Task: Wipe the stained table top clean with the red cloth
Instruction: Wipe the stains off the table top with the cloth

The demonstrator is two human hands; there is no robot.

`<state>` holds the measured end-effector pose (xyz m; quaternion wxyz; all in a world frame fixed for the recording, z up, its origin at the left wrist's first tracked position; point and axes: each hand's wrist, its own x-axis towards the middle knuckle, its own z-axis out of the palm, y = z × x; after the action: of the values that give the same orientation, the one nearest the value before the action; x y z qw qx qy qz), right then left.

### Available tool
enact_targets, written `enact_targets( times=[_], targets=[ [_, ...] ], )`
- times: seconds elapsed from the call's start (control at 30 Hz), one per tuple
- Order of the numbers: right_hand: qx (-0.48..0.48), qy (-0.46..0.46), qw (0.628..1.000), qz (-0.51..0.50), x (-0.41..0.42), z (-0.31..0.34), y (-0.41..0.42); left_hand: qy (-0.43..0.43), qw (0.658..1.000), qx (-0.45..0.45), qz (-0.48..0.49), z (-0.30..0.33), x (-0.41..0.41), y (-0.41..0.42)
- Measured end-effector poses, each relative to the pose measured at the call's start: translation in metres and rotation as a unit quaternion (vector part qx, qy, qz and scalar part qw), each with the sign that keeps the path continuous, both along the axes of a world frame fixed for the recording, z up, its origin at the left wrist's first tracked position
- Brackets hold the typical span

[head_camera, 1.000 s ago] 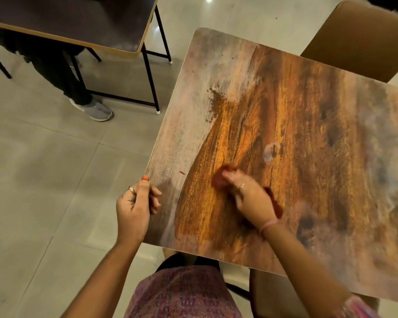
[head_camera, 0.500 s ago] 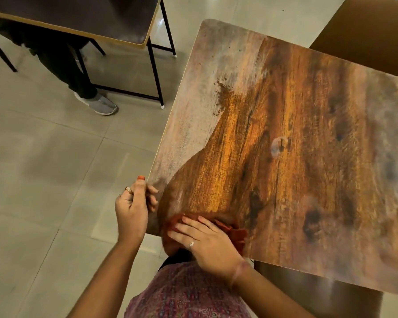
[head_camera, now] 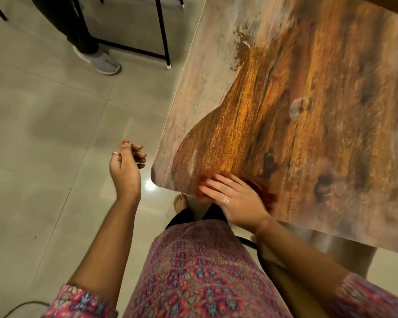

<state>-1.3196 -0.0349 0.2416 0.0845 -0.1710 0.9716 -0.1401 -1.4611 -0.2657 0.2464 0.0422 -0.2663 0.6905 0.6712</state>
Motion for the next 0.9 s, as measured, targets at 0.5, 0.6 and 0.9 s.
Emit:
enact_targets(
  times=[0.5, 0.6, 0.9],
  targets=[
    [0.026, -0.037, 0.989, 0.140, -0.002, 0.017, 0.015, -0.250, 0.927, 0.280, 0.012, -0.026, 0.024, -0.013],
    [0.042, -0.030, 0.991, 0.125, 0.010, 0.020, 0.053, -0.258, 0.908, 0.328, 0.034, -0.025, 0.026, -0.014],
    [-0.044, -0.056, 0.990, 0.122, -0.146, 0.010, -0.067, -0.269, 0.897, 0.349, 0.040, -0.026, 0.025, -0.019]
  ],
)
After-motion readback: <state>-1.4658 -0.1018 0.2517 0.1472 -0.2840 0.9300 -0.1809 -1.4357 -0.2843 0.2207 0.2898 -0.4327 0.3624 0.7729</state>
